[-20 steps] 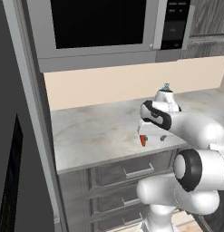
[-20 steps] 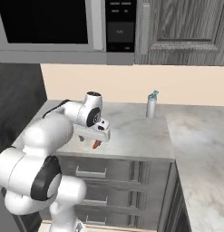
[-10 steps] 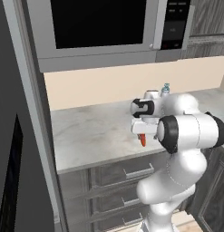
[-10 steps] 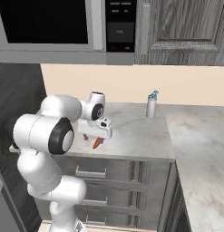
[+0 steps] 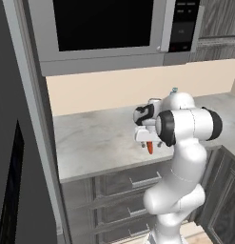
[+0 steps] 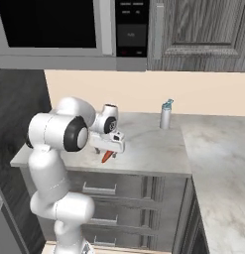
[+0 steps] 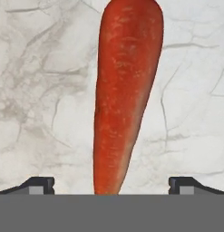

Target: Place the potato and carrot inside the fridge drawer. Close the drawer after placing the vegetables.

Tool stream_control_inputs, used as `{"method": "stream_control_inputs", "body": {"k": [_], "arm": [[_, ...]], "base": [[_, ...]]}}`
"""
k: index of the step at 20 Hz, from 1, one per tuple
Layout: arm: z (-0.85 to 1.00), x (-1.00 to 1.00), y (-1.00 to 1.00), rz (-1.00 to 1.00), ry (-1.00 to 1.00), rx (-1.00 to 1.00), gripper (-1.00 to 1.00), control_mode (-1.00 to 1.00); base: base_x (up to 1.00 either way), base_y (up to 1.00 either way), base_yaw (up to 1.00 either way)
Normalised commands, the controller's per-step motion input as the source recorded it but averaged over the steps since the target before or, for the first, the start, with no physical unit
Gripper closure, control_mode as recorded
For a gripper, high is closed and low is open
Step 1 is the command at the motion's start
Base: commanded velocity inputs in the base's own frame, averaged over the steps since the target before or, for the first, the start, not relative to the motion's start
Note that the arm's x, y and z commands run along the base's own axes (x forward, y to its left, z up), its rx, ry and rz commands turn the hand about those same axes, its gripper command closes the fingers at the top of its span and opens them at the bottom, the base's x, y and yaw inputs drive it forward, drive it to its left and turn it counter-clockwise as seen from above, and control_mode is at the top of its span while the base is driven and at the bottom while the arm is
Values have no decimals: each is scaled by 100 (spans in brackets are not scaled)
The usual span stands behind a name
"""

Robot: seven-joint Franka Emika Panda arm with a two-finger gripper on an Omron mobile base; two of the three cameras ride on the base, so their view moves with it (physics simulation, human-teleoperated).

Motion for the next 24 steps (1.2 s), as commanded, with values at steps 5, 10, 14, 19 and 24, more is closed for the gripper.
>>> {"method": "stream_control_inputs", "body": {"k": [5,10,14,19,24], "arm": [[-23,34,0,0,-1,0,-100,-100],[-29,9,4,0,-4,-1,-100,-100],[-59,-12,9,-1,-8,-7,100,-100],[-32,-19,18,-1,-19,-3,100,-100],[-3,0,9,-2,-15,0,100,-100]], "base": [[0,0,0],[0,0,0],[0,0,0],[0,0,0],[0,0,0]]}}
